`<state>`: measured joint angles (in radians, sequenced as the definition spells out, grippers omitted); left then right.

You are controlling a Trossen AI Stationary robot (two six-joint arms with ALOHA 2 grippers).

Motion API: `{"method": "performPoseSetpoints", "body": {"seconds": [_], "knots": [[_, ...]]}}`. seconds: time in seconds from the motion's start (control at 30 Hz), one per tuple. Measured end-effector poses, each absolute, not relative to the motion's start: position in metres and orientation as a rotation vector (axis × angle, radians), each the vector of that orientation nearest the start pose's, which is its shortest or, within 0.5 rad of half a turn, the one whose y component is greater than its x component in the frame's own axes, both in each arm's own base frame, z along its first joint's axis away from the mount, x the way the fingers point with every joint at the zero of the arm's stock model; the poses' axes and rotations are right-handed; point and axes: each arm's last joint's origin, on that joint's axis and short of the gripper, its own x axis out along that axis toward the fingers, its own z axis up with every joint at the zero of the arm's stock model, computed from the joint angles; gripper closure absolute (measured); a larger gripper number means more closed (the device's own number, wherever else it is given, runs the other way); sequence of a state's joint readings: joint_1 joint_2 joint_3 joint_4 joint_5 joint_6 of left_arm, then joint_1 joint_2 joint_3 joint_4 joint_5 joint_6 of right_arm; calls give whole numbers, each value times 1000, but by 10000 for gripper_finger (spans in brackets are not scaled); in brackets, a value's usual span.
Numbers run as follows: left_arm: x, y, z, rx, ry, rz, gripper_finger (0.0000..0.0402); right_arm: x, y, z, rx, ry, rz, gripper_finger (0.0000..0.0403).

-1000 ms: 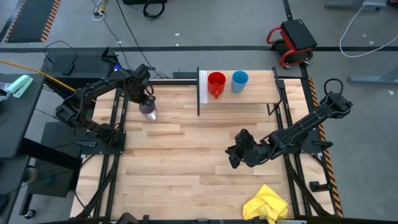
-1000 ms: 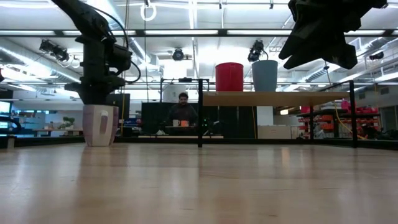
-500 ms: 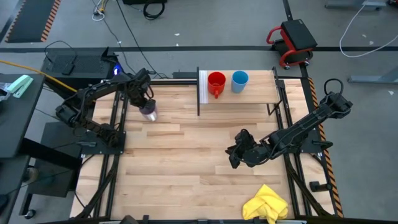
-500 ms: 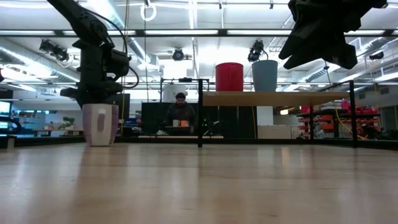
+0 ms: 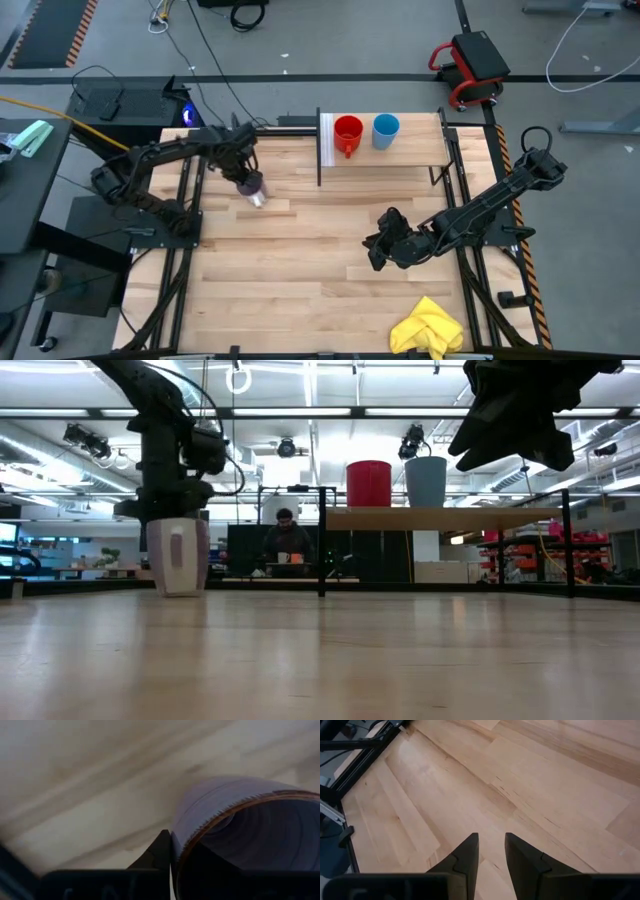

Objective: Stack small to large cups/mugs on shelf
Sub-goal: Put the purple mug on the shelf

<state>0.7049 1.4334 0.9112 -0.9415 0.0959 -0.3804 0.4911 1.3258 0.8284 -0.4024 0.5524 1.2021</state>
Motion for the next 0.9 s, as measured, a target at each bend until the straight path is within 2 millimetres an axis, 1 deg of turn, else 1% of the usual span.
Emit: {"method": "performPoseSetpoints", "body": {"seconds": [0.1, 0.27, 0.4, 0.47, 0.53, 0.6, 0.73, 0.83, 0.9], "knots": [[196, 136, 199, -879, 1272, 723, 379, 233, 108, 222, 688, 636, -494, 300], [218, 108, 200, -862, 1250, 675, 362, 227, 106, 217, 688, 716, -531, 300], [234, 83, 201, -859, 1211, 632, 379, 225, 106, 216, 672, 747, -530, 300], [243, 71, 202, -864, 1175, 605, 380, 224, 108, 215, 651, 754, -510, 300], [250, 60, 203, -875, 1138, 582, 380, 222, 110, 208, 662, 739, -489, 300], [256, 51, 205, -886, 1104, 560, 378, 220, 110, 194, 696, 705, -461, 300], [261, 36, 206, -900, 1075, 553, 362, 215, 109, 166, 822, 524, -344, 300], [263, 28, 206, -905, 1073, 546, 370, 211, 102, 157, 814, 405, -345, 300], [264, 24, 207, -908, 1066, 539, 380, 211, 97, 154, 757, 401, -368, 300]]}}
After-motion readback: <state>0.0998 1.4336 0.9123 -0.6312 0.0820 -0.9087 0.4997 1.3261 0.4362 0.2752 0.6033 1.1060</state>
